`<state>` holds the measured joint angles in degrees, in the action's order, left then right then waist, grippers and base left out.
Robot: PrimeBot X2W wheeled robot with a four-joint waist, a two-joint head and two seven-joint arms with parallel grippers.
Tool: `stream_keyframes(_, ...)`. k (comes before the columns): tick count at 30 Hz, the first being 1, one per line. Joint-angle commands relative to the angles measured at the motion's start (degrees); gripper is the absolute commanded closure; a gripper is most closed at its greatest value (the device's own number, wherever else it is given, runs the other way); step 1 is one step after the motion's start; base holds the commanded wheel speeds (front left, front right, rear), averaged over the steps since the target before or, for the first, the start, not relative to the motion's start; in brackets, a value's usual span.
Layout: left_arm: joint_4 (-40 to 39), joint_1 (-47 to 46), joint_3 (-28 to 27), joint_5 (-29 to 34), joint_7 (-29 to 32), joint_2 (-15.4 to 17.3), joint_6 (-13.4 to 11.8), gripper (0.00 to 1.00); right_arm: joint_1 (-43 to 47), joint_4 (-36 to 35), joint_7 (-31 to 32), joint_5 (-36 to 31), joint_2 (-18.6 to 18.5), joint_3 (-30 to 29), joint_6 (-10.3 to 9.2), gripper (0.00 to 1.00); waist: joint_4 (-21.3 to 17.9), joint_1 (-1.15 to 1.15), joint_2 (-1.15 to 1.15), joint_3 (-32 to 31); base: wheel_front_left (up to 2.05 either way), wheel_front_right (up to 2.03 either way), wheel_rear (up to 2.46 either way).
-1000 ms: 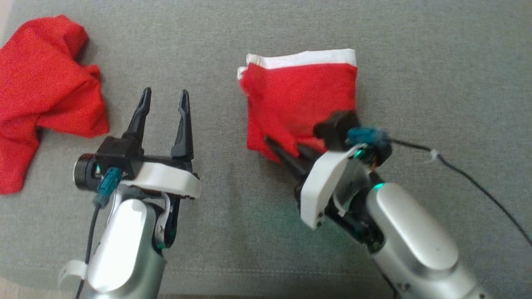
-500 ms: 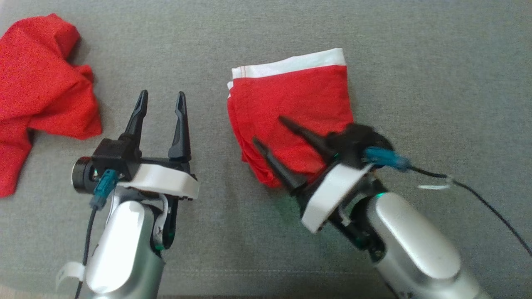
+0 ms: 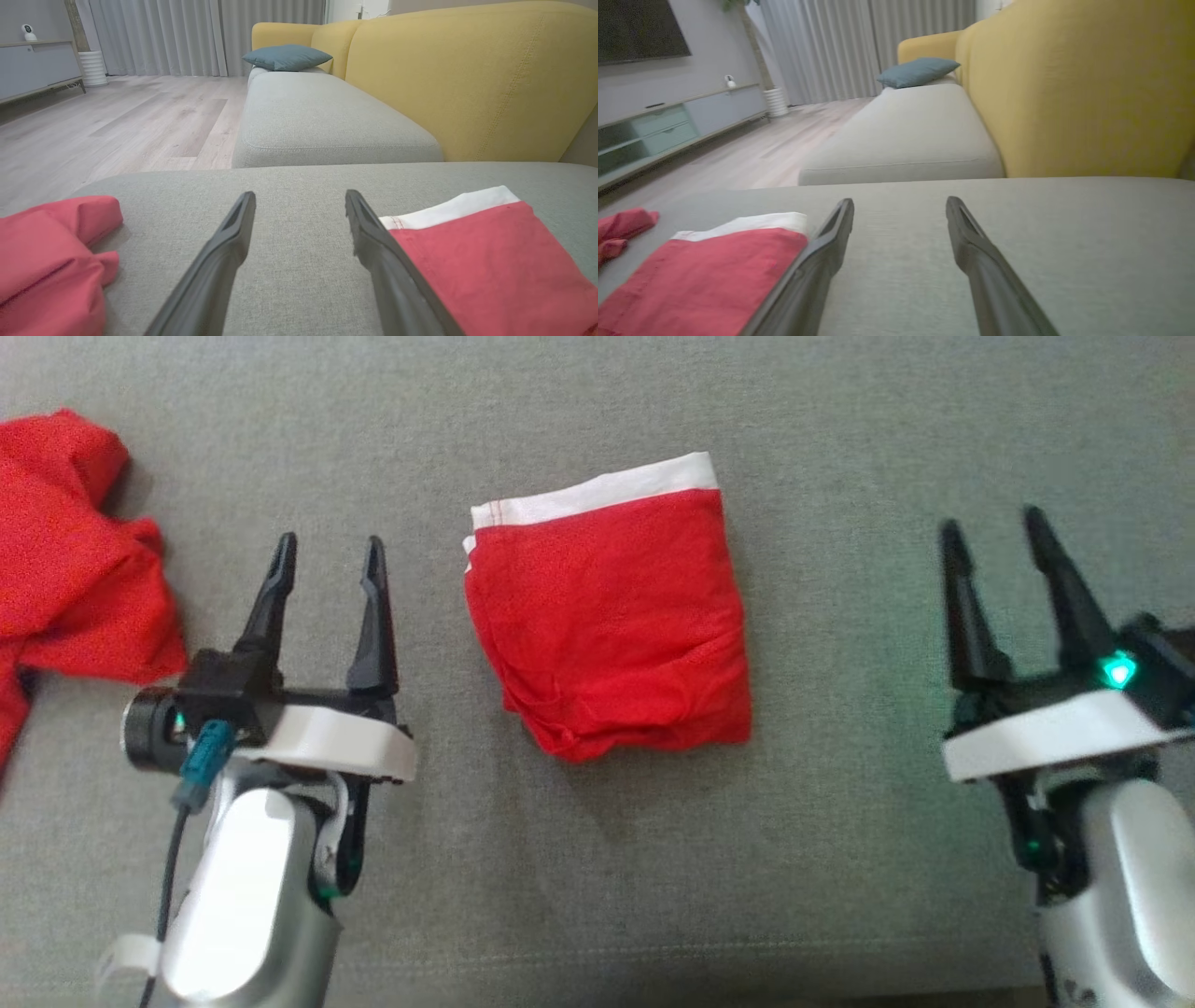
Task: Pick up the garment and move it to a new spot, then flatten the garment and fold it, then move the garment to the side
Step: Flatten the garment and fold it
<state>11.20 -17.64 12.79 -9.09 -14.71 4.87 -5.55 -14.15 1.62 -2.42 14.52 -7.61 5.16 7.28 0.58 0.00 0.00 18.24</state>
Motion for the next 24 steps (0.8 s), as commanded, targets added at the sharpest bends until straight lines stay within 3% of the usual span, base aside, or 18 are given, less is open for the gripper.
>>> stream_keyframes(1,-2.32,0.34,-2.16,0.86,-0.28,1.8,-0.55,0.0,1.19,-2.57,-0.56,-1.04,0.68,-1.2,0.21,0.0,-0.76,0.0,0.0,-0.81,0.0,0.0,0.0)
stream_keyframes(9,-4.96,3.81,-2.87,1.02,0.67,3.55,-1.65,0.0,4.82,-3.81,-0.34,-2.34,1.54,-3.59,0.21,0.0,-2.02,0.0,0.0,-3.37,0.0,0.0,0.0)
stream_keyframes(24,-10.04,13.19,-2.41,0.57,4.05,5.41,-2.97,0.0,11.5,-6.23,3.49,-3.47,3.11,-2.97,0.21,0.0,-2.21,0.0,0.0,-10.17,0.0,0.0,0.0)
